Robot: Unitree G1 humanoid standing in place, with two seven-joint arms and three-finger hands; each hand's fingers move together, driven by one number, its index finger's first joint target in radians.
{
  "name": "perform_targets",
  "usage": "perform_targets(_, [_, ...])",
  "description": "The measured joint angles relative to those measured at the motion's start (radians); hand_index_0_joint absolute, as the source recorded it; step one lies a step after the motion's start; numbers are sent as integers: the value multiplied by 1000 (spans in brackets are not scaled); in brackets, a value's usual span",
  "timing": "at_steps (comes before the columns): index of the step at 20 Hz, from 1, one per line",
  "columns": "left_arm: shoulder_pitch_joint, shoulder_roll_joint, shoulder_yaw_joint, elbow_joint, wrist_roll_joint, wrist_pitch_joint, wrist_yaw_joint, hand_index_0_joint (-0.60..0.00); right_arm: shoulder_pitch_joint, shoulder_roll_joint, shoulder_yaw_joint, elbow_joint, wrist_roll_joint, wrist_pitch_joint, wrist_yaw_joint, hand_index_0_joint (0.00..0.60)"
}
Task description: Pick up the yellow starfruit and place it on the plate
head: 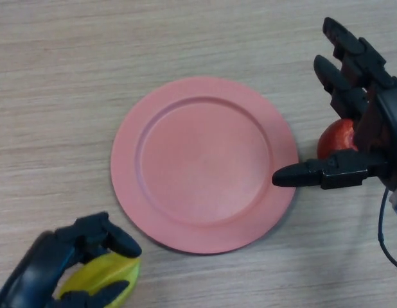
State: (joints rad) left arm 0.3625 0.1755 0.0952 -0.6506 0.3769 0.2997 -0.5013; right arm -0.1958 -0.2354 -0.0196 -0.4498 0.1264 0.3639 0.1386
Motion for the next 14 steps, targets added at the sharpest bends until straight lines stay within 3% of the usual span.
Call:
perform_targets(3, [-59,0,21,-157,-14,207,-83,-600,-5,-1,0,-5,0,22,-4,0])
perform_targets(6, [-129,18,35,-206,-47,312,-130,-600,-6,-1,0,-34,0,35,-4,0])
perform_targets(8, [-192,45,35,-190,-51,316,-131,-600,-5,-1,0,-38,0,42,-4,0])
perform_targets(10, [-277,92,27,-190,-46,424,-184,-600,3,-1,0,-47,0,55,-3,0])
perform_targets(12, [-369,98,-12,-162,-45,531,-199,-600,7,-1,-4,-63,0,58,-4,0])
perform_targets(13, [-406,130,-69,-144,-39,568,-199,-600,4,-1,-4,-66,1,58,-4,0])
perform_targets(14, [-417,136,-97,-118,-36,553,-196,-600,3,-2,-6,-68,0,58,-4,0])
